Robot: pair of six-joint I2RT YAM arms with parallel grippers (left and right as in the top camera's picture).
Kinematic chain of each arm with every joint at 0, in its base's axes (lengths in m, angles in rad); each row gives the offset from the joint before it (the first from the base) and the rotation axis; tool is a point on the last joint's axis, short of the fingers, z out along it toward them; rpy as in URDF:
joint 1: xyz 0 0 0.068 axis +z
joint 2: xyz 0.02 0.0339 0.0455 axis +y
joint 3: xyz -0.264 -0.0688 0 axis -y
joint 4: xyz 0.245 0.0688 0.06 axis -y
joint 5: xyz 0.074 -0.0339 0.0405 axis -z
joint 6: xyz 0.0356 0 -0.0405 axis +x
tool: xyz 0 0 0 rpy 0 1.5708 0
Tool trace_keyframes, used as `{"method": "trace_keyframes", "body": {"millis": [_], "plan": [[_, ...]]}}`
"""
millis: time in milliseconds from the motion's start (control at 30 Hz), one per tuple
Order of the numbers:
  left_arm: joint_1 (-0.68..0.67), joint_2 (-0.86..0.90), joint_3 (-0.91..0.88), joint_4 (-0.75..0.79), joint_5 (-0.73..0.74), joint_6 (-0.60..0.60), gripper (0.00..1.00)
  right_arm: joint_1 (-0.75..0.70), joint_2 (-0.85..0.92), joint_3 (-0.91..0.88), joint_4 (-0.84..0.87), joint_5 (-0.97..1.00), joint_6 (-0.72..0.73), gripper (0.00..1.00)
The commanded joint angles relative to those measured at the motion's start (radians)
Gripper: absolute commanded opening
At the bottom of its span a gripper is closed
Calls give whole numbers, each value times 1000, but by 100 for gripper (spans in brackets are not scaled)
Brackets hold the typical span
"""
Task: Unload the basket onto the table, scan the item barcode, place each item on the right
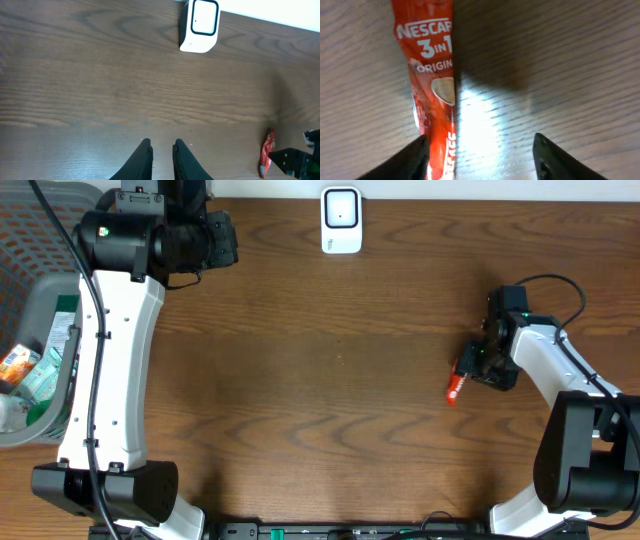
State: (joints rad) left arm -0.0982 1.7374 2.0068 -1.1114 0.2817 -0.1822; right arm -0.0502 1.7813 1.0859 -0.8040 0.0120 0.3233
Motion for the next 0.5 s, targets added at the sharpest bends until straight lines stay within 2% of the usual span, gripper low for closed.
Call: {"method": "trace_keyframes", "body": {"millis": [0,133,233,300,400,467], "plan": [[3,2,-2,-3,-10,13,22,-3,-3,24,-14,-55,-26,67],[3,2,-2,-5,-10,13,27,0,-3,8,-19,-123,18,61],[3,2,-2,-8,-10,13,27,15,-2,-26,2,-183,21,50],[3,2,-2,-10,-10,13,27,32,-3,-60,34,-190,39,39],[3,2,-2,-11,-10,13,27,42,-2,-102,69,-153,65,14],[3,2,-2,-11,-10,13,27,42,-2,-114,68,-137,69,8]]}}
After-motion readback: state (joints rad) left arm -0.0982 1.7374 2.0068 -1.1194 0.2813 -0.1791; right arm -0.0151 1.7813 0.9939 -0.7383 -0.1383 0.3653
